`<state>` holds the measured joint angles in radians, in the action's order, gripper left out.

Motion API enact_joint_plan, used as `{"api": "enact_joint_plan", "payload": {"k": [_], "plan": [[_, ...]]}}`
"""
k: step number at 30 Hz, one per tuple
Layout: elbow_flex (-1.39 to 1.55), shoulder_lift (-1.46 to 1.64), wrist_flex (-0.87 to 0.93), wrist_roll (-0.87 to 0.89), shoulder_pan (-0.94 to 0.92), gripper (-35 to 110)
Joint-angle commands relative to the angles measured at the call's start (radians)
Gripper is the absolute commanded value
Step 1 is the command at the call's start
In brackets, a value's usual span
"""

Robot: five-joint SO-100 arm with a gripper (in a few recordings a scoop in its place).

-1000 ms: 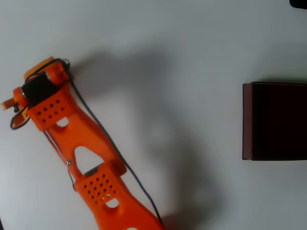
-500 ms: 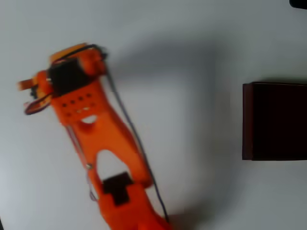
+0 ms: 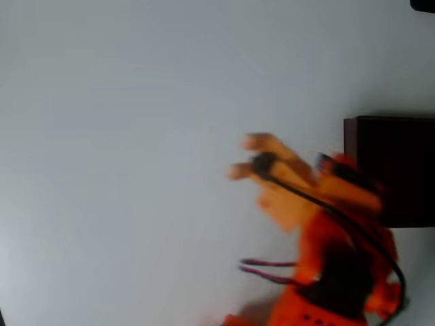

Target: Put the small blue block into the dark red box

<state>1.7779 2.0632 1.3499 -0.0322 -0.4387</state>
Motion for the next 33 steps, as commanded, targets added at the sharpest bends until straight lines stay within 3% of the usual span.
{"api": "enact_joint_plan", "payload": {"k": [1,8,10,14,18,26,33], "plan": [[0.173,0.066,-0.187,0.000,-0.135,0],[0.209,-0.192,-0.448,0.032,-0.265,4],[0.166,-0.275,-0.460,0.046,-0.282,17],[0.097,-0.351,-0.442,0.054,-0.314,19],[0.063,-0.291,-0.307,-0.006,-0.328,17],[0.383,0.431,-0.110,-0.003,-0.175,16],[0.689,1.014,0.026,0.094,0.227,5]]}}
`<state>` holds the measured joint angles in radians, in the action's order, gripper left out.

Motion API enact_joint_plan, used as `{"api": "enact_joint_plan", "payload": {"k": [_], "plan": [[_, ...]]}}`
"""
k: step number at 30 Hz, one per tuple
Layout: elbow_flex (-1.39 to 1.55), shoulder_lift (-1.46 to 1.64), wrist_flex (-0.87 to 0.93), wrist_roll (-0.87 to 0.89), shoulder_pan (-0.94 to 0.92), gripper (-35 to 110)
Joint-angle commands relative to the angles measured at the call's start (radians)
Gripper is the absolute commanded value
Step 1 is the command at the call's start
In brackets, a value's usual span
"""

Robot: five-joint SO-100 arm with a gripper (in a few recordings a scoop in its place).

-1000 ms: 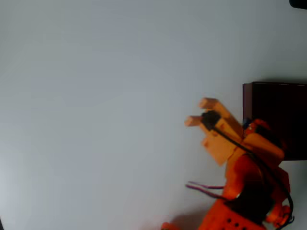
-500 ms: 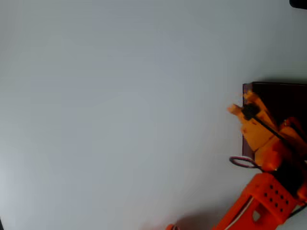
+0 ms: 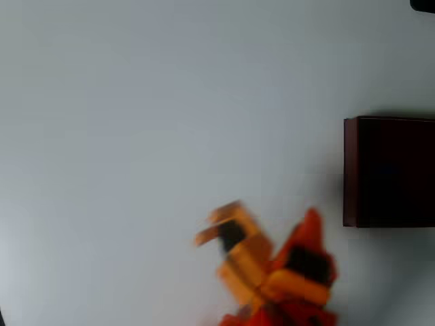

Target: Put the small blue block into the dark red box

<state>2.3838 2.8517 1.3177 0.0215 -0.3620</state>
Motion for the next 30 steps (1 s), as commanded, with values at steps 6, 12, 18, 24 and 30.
{"api": "enact_joint_plan", "payload": {"k": [6,12,18,24,30], "plan": [[0.273,0.494,0.118,0.044,0.515,0],[0.419,0.506,0.109,-0.037,0.712,0],[0.581,0.506,0.034,-0.041,0.894,0],[0.621,0.508,0.031,-0.060,0.891,0],[0.621,0.508,0.031,-0.064,0.899,0]]}}
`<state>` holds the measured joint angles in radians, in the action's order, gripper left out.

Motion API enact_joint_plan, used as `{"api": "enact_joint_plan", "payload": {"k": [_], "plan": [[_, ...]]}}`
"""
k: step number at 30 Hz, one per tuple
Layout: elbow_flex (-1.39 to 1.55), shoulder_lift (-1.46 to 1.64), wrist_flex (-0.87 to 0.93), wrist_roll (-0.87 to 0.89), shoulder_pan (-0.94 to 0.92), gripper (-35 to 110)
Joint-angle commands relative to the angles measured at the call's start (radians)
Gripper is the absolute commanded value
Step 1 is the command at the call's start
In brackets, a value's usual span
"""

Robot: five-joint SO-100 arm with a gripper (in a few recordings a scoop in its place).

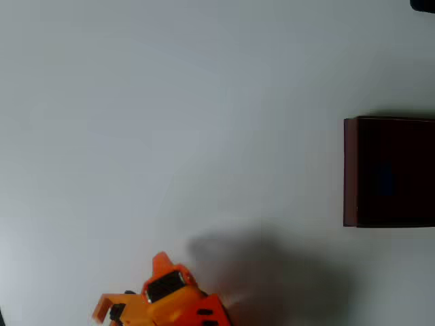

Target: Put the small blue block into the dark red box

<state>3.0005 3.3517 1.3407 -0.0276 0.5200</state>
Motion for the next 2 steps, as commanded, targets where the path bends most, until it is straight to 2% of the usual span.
{"api": "enact_joint_plan", "payload": {"k": [1,2], "plan": [[0.005,0.008,0.008,-0.015,0.017,0],[0.005,0.008,0.008,-0.014,0.017,0]]}}
